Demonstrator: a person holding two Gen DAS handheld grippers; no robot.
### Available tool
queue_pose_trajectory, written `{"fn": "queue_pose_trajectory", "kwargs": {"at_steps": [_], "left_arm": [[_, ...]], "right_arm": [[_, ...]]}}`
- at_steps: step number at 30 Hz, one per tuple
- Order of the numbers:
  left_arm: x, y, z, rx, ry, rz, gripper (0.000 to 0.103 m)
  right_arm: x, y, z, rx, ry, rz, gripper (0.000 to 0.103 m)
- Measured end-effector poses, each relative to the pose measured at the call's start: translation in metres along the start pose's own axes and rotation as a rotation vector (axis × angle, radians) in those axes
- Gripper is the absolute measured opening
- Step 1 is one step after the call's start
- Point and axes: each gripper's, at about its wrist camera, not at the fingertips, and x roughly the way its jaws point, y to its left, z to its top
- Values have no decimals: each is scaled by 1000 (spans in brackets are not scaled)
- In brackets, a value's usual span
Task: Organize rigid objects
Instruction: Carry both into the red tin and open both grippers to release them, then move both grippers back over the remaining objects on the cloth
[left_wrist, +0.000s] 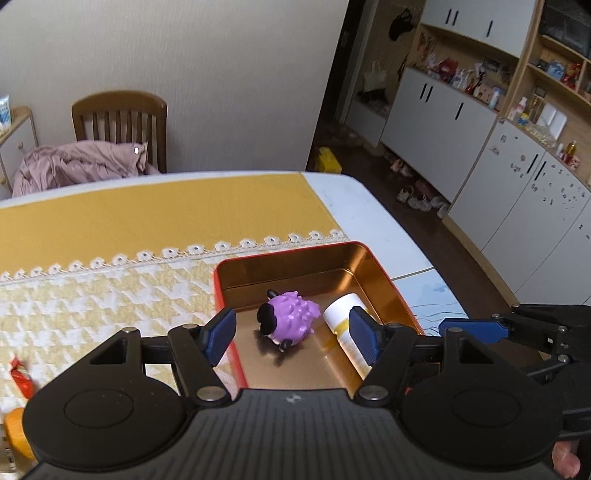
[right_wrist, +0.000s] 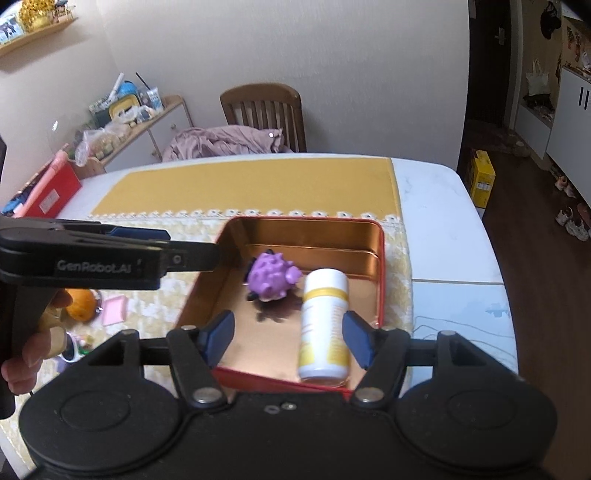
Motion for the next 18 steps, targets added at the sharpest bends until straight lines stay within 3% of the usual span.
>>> {"fn": "queue_pose_trajectory", "kwargs": {"at_steps": [14,18], "left_arm": [[-94,43,-37,57,-114,-11,67],[-117,67,-53,53,-150,24,78]], "right_arm": [[-40,67,-19,23,-103,-2,86],[-40,94,-28,-10,-118,-4,92]]}}
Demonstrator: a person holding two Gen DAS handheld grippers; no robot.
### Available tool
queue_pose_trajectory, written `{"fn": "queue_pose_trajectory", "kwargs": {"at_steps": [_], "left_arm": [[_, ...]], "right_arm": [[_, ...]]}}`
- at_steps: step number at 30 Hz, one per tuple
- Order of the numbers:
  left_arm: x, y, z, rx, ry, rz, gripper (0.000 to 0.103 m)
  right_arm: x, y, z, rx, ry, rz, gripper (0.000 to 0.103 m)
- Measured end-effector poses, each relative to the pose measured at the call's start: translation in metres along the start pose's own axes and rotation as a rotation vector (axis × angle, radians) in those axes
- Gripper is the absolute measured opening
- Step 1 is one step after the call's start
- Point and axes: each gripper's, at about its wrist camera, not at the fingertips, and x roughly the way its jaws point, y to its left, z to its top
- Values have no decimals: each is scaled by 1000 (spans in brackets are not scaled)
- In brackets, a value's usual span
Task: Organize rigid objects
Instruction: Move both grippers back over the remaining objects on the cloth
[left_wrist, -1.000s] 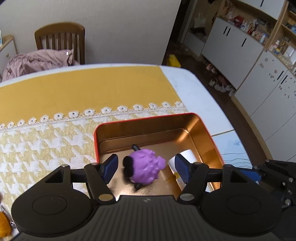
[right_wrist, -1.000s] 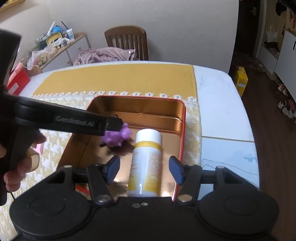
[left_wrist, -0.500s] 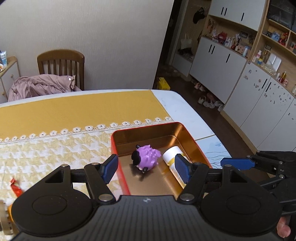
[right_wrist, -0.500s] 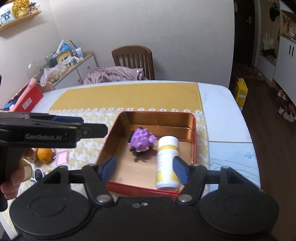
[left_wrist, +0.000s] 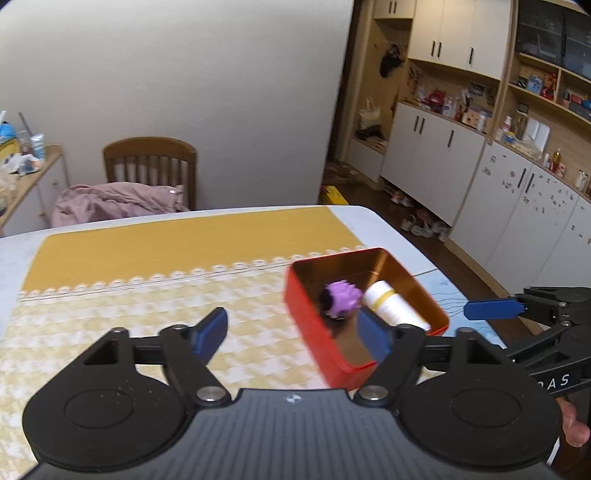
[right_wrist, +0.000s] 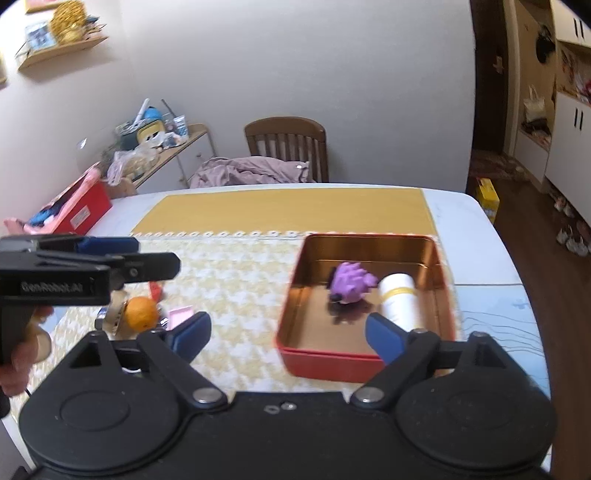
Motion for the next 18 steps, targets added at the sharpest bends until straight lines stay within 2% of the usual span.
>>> {"fn": "queue_pose_trajectory", "kwargs": {"at_steps": [4,6,14,18], "left_arm": [[-17,25,-14,6,-2,22,80],[-26,39,-22,12,-11,35,84],[-53,99,-47,-34,-16,117,84],[-58,137,-61,-100,1,163,85]], "right_arm": [[3,27,-7,9,-7,17,99],[4,41,-11,12,-16,22,103],[22,90,-24,16,5,41,103],[34,111,-30,17,33,48,103]]}}
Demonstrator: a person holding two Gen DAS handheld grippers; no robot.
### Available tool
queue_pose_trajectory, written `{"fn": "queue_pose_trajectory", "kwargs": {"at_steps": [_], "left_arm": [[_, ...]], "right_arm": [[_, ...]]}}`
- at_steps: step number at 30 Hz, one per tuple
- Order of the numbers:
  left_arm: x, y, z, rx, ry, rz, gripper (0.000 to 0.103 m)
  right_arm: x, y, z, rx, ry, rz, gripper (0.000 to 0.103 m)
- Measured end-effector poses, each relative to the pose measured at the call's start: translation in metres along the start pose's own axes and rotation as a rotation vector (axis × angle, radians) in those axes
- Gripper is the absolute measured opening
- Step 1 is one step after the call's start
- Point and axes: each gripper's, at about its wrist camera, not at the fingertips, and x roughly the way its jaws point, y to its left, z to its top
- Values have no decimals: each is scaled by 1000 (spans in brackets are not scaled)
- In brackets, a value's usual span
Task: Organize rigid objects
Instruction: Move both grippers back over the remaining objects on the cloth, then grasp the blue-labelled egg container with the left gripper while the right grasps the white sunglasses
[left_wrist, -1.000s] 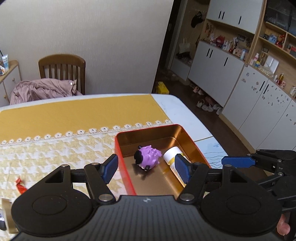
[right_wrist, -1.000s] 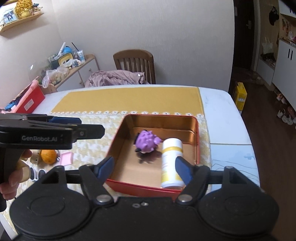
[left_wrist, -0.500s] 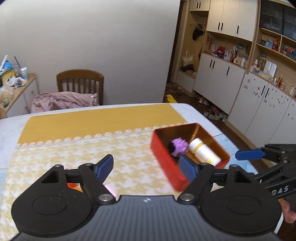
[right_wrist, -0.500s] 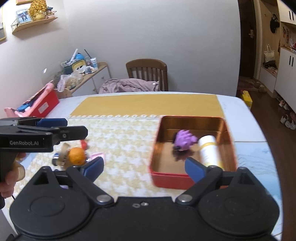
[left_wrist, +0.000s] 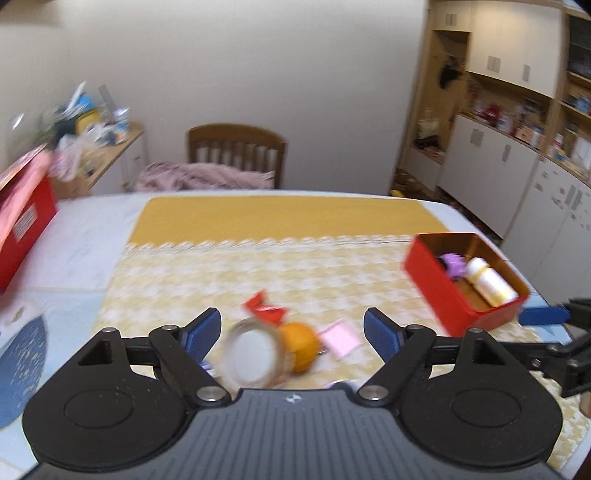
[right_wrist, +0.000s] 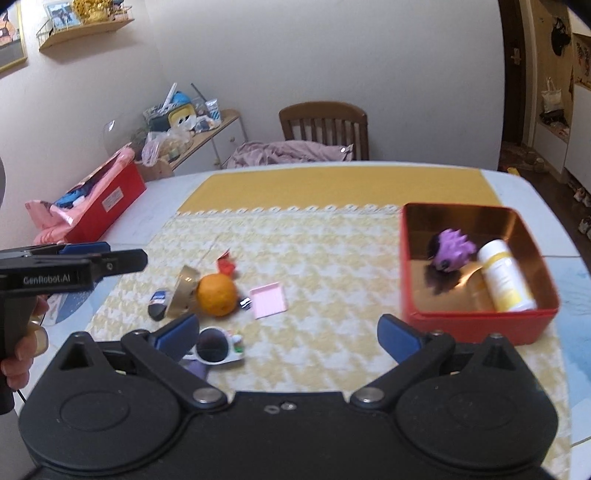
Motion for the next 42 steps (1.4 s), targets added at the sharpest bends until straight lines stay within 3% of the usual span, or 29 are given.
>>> {"fn": "queue_pose_trajectory", "kwargs": {"at_steps": [7,11,20,26,34,42], "left_arm": [[15,64,-18,-110,51,81,85],[25,82,-27,-108,60,115,85],[58,91,-45,-23,130,152,85],[77,89,-53,-14,167,149,85],[93,83,-54,-11,201,142,85],[106,84,-54,-8,218,152,84]], "right_arm": [[31,35,-11,-9,57,-5,103],[53,48,-13,-6,94,-15,103],[95,61,-18,-4,190,-26,96],[108,68,-17,14,206,-43,93],[125,73,-16,8,249,-77,76],[133,82,-19,-11,272,-57,63]]}}
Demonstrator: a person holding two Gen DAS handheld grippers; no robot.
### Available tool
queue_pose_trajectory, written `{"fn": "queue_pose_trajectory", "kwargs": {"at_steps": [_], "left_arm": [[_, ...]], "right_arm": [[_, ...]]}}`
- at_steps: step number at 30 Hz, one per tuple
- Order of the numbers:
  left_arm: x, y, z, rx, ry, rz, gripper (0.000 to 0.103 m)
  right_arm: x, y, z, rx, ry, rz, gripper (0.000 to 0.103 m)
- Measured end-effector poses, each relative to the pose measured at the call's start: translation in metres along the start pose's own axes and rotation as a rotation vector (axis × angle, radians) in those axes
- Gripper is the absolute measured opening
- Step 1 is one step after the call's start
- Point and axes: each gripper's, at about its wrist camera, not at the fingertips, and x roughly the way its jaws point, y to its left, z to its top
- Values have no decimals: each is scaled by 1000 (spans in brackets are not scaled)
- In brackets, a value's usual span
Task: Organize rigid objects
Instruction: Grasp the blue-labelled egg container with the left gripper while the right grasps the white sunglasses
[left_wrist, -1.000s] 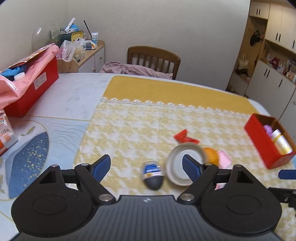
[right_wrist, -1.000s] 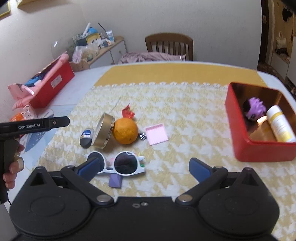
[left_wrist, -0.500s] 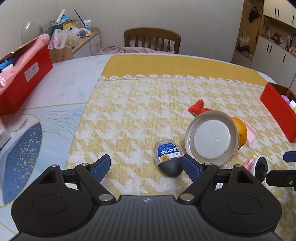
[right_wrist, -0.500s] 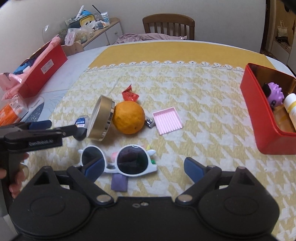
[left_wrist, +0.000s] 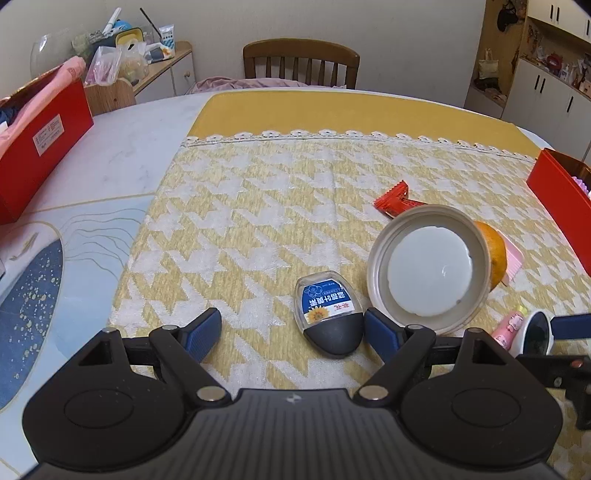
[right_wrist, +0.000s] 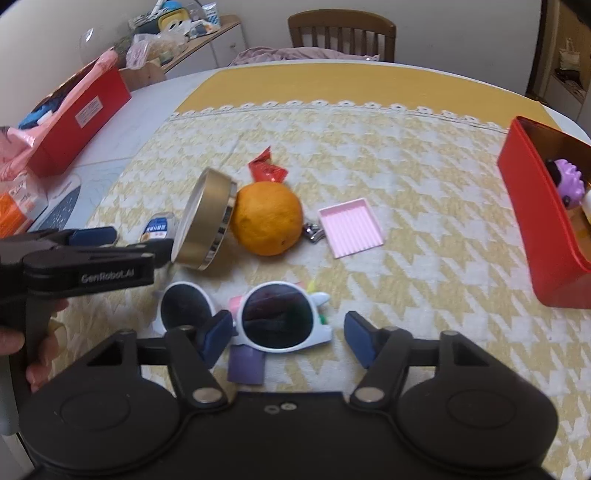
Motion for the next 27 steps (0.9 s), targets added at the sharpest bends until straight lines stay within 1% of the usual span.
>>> {"fn": "queue_pose_trajectory", "kwargs": {"at_steps": [1,2,8,10,12,13,14,20,24,27], "left_arm": [[1,0,0,1,0,0,84],[2,0,1,2,-1,-2,82],[3,-4,2,23,-10,-13,68],[2,-5,2,33,-18,-22,60],[1,-6,2,42,-25,-31,49],[1,-6,2,44,-26,-32,47],[1,-6,2,46,-28,-34,42],[1,-2,3,43,-32,-49,41],[-5,6,2,4,-34,-56,41],[-12,10,0,-4,-37,-56,41]], "right_arm": [[1,1,0,-5,-1,2,62],[2,2,0,-10,2,2,58],[4,3,0,-12,-4,-1,57],[3,3,0,-14,-7,-1,57],[3,3,0,-15,-10,0,57],[3,3,-1,-16,-11,0,57],[2,2,-1,-15,-12,0,57],[-3,3,-4,-20,-26,5,57],[-12,0,-7,-14,-38,13,57],[-20,-3,-10,-18,-54,19,57]]}}
